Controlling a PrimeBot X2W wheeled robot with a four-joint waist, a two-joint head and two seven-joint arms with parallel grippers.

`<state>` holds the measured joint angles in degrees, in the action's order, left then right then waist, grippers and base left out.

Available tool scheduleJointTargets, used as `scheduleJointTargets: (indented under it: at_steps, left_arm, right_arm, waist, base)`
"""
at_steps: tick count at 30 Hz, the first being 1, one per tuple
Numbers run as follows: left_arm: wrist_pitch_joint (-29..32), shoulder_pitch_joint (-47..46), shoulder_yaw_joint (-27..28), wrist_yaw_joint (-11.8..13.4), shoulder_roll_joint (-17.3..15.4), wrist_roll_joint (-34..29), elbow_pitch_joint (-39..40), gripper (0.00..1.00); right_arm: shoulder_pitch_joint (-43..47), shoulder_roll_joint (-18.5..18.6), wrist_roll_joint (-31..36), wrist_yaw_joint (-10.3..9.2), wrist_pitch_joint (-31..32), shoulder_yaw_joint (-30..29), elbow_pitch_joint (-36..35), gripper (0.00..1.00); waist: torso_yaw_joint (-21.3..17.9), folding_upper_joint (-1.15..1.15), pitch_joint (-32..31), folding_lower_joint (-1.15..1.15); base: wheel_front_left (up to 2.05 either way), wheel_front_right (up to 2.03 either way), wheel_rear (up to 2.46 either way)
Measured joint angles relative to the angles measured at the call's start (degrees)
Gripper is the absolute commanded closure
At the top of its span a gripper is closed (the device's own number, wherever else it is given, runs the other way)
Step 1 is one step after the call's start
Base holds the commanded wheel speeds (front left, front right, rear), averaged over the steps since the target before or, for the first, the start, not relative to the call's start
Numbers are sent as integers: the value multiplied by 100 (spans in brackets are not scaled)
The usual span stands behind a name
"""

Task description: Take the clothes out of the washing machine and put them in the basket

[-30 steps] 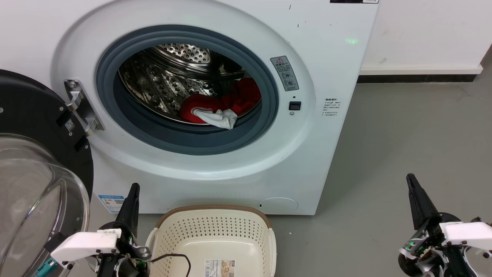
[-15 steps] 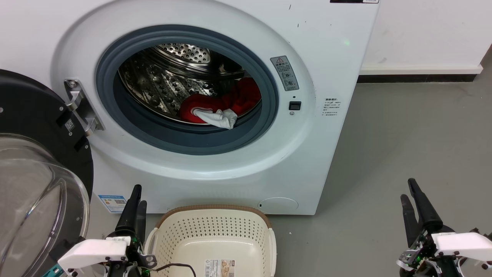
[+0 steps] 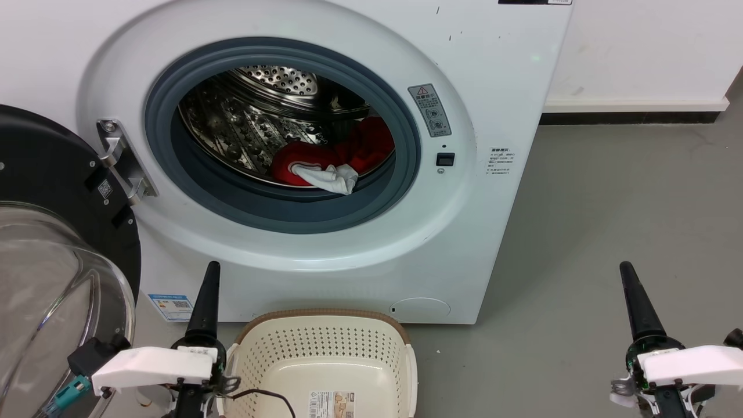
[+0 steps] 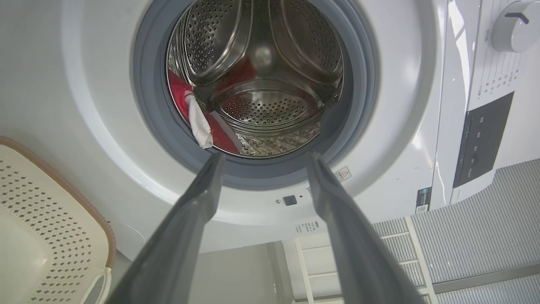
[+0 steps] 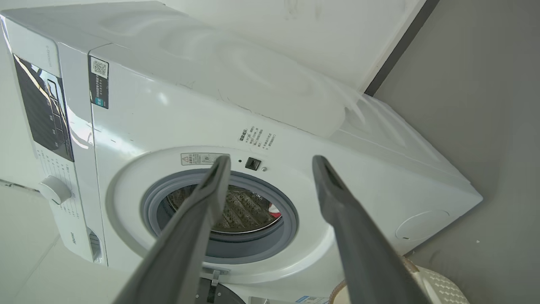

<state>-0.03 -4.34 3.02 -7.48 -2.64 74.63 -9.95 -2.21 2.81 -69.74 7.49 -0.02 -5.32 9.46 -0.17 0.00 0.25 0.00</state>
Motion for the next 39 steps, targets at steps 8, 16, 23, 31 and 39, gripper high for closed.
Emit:
scheduleJointTargets:
  at_steps: [8, 16, 23, 31, 39]
  left_arm:
    - [-176, -3, -120, 0, 0, -851, 113, 0]
    - [-330, -4, -171, 0, -10, -1785, 141, 0]
    - [-471, -4, -225, -1, -14, -2583, 146, 0]
    - [-608, -3, -259, -1, -16, -3354, 143, 0]
    - [-731, -2, -296, 0, -20, -4010, 149, 0]
  right_arm:
    - [69, 0, 1098, 0, -157, 68, -158, 0]
    - [138, 0, 2060, 0, -207, 107, -279, 0]
    - [180, 0, 2803, 0, -198, 116, -430, 0]
    - [257, 0, 3456, 0, -189, 133, -557, 0]
    - [349, 0, 4070, 0, -190, 120, -675, 0]
  waist:
    - [-10, 0, -3, 0]
    - [-16, 0, -3, 0]
    - [-25, 0, -5, 0]
    - [-29, 0, -6, 0]
    - [-21, 0, -13, 0]
  base:
    - [0, 0, 0]
    - [0, 0, 0]
    - [0, 0, 0]
    - [0, 0, 0]
    - [0, 0, 0]
